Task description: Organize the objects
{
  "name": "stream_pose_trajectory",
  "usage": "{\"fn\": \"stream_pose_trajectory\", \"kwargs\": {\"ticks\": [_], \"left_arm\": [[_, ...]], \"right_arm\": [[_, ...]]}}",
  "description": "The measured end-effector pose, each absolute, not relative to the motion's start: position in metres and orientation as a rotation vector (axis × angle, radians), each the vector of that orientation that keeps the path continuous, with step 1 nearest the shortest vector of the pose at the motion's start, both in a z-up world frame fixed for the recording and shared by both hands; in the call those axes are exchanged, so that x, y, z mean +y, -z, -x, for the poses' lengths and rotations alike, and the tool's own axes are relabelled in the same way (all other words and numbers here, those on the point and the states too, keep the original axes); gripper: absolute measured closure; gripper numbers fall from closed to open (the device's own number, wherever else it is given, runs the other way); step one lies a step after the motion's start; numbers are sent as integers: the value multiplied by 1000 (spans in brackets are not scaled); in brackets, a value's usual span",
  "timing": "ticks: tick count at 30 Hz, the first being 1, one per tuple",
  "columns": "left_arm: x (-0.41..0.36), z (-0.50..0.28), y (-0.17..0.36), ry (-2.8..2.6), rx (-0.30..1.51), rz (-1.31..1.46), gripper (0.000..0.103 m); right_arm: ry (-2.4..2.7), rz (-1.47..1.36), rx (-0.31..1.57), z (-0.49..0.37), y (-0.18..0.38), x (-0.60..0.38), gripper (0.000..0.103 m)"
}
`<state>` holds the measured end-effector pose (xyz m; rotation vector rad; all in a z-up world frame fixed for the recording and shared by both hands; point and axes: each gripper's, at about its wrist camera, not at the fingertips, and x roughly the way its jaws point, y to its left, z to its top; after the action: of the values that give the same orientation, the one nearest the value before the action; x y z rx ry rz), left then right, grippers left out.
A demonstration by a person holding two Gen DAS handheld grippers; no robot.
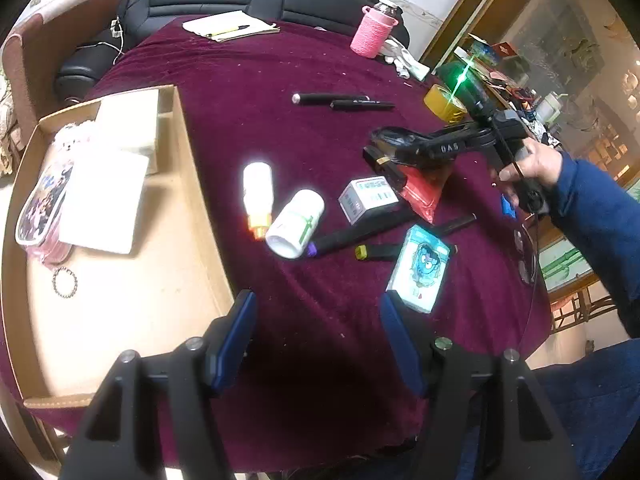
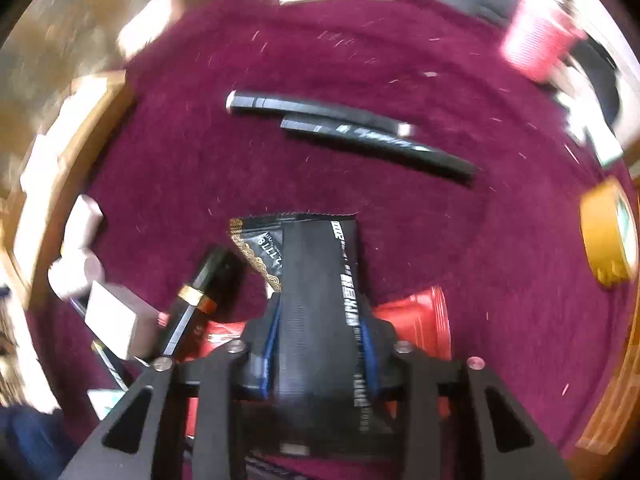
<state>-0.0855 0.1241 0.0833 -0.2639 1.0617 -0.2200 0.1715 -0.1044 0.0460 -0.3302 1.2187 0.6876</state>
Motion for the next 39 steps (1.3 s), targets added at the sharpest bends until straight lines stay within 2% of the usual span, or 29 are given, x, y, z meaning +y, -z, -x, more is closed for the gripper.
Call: {"fn": "stream_pose_trajectory", "kwargs": {"ticks": [7, 13, 24, 31, 33, 36, 38, 39], "left_arm": [[105, 57, -89, 305, 1063, 197, 40], [63, 13, -94, 437, 1070, 104, 39], [-59, -82, -71, 611, 1113, -209, 33], [-97, -117, -37, 572, 1168, -395, 32], [-103, -124, -29, 557, 1185, -423, 31], [-110, -130, -14, 551, 1224, -443, 32], [-109, -131, -10, 544, 1224, -417, 26], [-107, -132, -7, 543, 1225, -391, 25]], "right_arm": [[-567, 23, 1177, -102, -73, -188, 69], [-368, -132, 1194, -41, -51, -259, 69], [-206, -110, 1249, 3, -16, -273, 69], [-189, -66, 1256, 1, -16, -263, 66], [-189, -75, 1261, 2, -16, -264, 64], [-207, -14, 1266, 0, -14, -249, 52], [-238, -14, 1273, 1, -11, -241, 26], [-254, -20, 1277, 1, -10, -238, 20]]}}
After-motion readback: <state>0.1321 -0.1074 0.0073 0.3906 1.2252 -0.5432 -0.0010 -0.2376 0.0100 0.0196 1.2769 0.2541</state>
